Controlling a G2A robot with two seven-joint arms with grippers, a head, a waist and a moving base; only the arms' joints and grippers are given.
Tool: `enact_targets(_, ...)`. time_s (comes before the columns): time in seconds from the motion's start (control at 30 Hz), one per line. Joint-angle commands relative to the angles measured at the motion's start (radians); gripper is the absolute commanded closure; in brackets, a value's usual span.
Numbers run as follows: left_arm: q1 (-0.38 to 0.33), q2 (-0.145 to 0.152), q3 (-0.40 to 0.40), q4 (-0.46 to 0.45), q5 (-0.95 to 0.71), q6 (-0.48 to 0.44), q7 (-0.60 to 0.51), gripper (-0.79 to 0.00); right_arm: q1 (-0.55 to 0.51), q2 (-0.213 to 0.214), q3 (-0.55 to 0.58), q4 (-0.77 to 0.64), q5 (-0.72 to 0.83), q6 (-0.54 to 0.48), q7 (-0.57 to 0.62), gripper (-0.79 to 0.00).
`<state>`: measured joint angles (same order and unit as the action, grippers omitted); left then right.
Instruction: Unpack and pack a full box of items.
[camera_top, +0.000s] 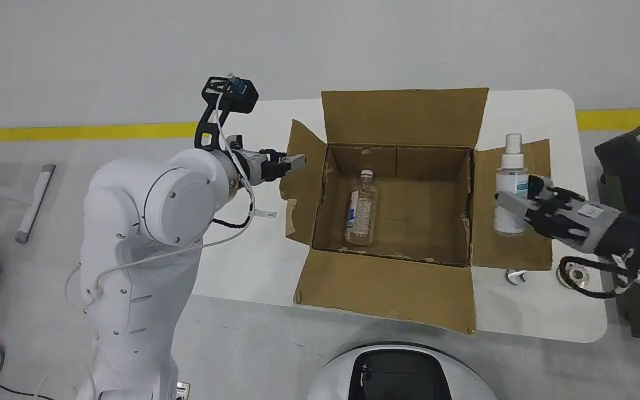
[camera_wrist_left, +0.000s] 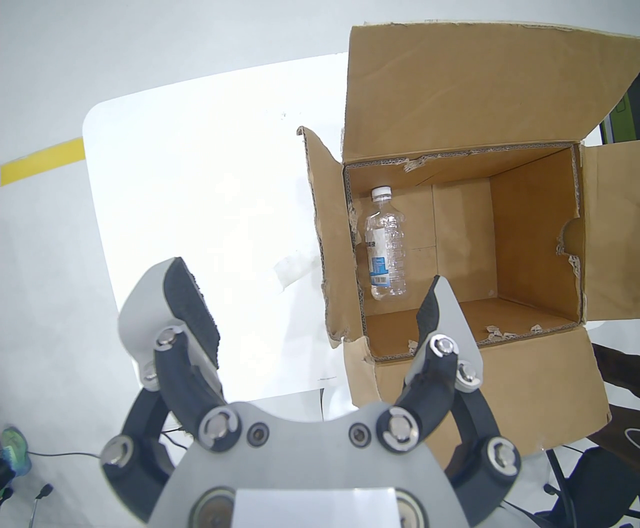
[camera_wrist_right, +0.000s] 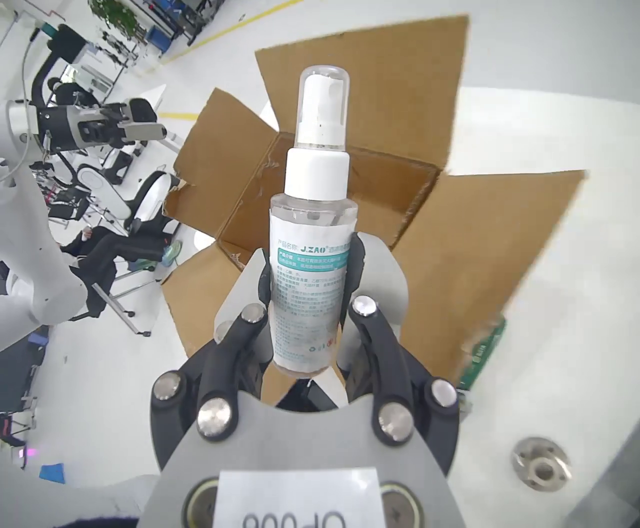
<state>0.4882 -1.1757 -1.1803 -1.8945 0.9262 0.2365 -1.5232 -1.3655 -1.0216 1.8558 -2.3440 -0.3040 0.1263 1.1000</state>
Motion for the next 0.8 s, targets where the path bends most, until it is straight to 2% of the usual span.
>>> enact_targets(0.0, 0.0, 0.0, 0.0, 0.0, 0.0, 0.0, 0.0, -0.785, 0.052, -0.002, -0.144, 0.042, -0.024, 0.11, -0.012, 0.0)
enact_targets(0.1, 0.0, 0.0, 0.0, 0.0, 0.0, 0.0, 0.0, -0.785, 0.127, -0.007, -0.271, 0.095, -0.047, 0.201, -0.046, 0.0)
enact_targets(0.23, 0.0, 0.0, 0.0, 0.0, 0.0, 0.0, 0.0, -0.785, 0.189, -0.013, -0.369, 0.145, -0.075, 0.292, -0.092, 0.0)
enact_targets(0.7, 0.0, 0.0, 0.0, 0.0, 0.0, 0.0, 0.0, -0.785, 0.196, -0.014, -0.379, 0.146, -0.082, 0.298, -0.097, 0.0)
enact_targets(0.77, 0.0, 0.0, 0.0, 0.0, 0.0, 0.0, 0.0, -0.785, 0.179, -0.016, -0.396, 0.162, -0.074, 0.284, -0.131, 0.0)
